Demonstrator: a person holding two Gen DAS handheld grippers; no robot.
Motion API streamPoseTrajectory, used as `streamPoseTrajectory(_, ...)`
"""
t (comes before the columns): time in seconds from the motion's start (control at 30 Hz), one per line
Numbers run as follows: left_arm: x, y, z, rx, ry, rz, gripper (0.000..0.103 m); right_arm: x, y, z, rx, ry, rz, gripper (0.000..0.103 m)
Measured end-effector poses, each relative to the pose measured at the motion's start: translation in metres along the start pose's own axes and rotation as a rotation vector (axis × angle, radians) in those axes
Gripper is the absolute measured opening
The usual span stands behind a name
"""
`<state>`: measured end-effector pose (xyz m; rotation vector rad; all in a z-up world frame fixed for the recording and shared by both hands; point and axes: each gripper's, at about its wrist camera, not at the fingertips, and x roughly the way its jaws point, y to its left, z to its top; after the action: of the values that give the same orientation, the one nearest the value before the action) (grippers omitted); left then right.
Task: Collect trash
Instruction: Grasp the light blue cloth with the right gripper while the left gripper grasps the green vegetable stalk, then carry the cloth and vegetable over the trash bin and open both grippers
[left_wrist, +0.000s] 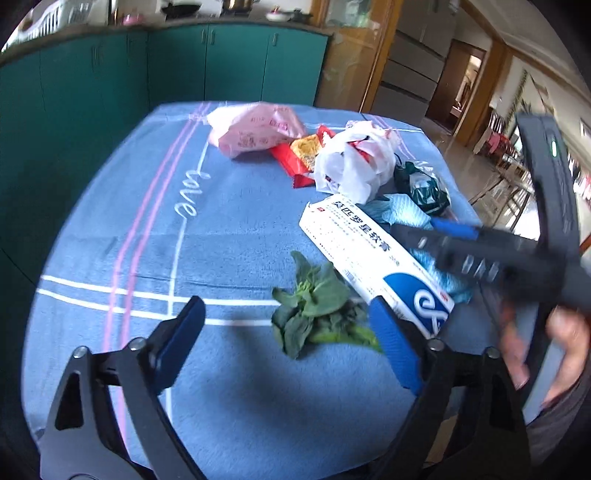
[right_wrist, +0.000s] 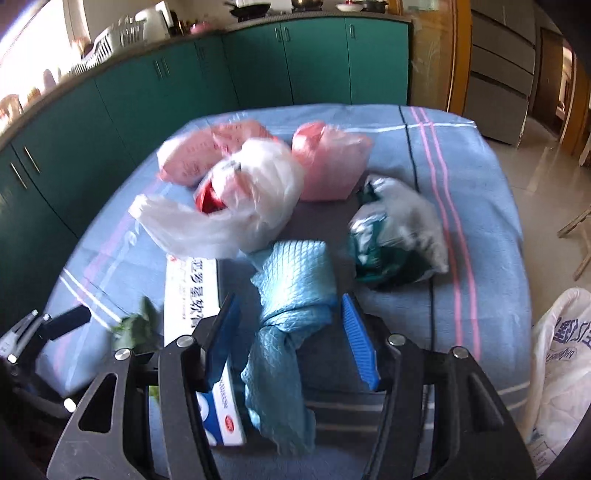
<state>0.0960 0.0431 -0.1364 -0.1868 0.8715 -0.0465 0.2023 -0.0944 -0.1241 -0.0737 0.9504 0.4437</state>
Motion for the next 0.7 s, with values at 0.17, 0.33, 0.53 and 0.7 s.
streamPoseTrajectory(0.17,0.013,-0.006,0.003,0.014,0.019,0.005,0.066,0.000,0.000,-0.011,-0.040,-0.013,-0.028,0.039)
streamPoseTrajectory(0.33,0.013,-0.011,0.002,0.033,0.019,-0.051,0.020,-0.014,-0.017,-0.020,-0.019,-0.036,-0.028,0.034)
streamPoseTrajectory(0.53,-0.008,-0.014,0.006,0.039,-0.037,-0.040,0.015,-0.050,-0.046,-0.025,0.036,-0.106,-0.038,0.034)
streamPoseTrajectory(0.7,-0.044,-0.019,0.017,0.027,-0.126,-0.067,0.014,-0.089,-0.067,-0.028,0.063,-0.193,-0.066,0.034)
